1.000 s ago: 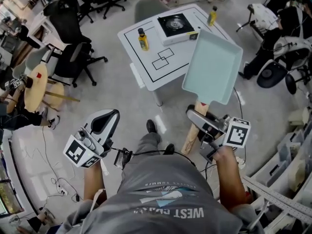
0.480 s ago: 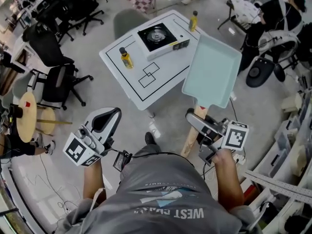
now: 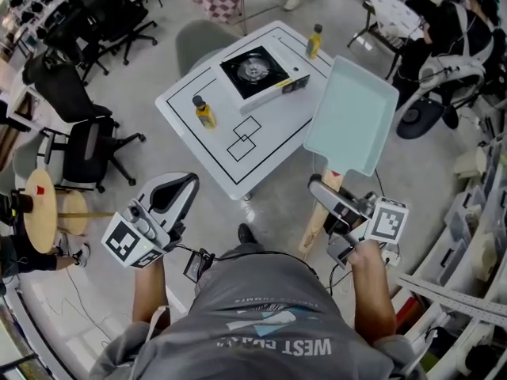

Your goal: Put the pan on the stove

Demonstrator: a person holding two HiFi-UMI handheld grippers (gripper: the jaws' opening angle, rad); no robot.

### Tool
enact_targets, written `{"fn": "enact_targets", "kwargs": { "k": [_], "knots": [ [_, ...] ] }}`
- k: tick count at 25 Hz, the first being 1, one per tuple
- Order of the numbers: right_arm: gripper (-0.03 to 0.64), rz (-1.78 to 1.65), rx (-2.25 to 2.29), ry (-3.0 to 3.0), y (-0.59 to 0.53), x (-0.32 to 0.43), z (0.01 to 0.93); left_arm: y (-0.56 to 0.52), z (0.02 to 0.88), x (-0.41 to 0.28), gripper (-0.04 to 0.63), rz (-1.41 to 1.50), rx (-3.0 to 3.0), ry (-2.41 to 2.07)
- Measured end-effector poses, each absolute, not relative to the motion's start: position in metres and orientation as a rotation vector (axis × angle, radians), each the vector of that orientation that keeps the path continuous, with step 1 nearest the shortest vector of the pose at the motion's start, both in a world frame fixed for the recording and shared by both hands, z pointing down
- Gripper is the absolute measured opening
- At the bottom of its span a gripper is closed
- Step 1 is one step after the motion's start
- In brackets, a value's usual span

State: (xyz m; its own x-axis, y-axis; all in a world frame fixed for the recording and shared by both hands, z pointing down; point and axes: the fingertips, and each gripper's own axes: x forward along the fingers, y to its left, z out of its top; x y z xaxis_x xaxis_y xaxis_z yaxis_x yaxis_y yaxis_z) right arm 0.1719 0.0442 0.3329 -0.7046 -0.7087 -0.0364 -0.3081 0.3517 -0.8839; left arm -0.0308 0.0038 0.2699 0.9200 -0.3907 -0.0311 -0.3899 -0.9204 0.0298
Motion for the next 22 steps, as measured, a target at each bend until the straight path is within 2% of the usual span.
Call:
{"fn": "enact_targets", "kwargs": {
  "k": [22],
  "knots": [
    [0.186,-1.287,-0.905,2.204,-0.054,0.149,0.319,-0.080,0.277,-0.073,0.002,-0.129,3.017,-0.606]
  ]
}}
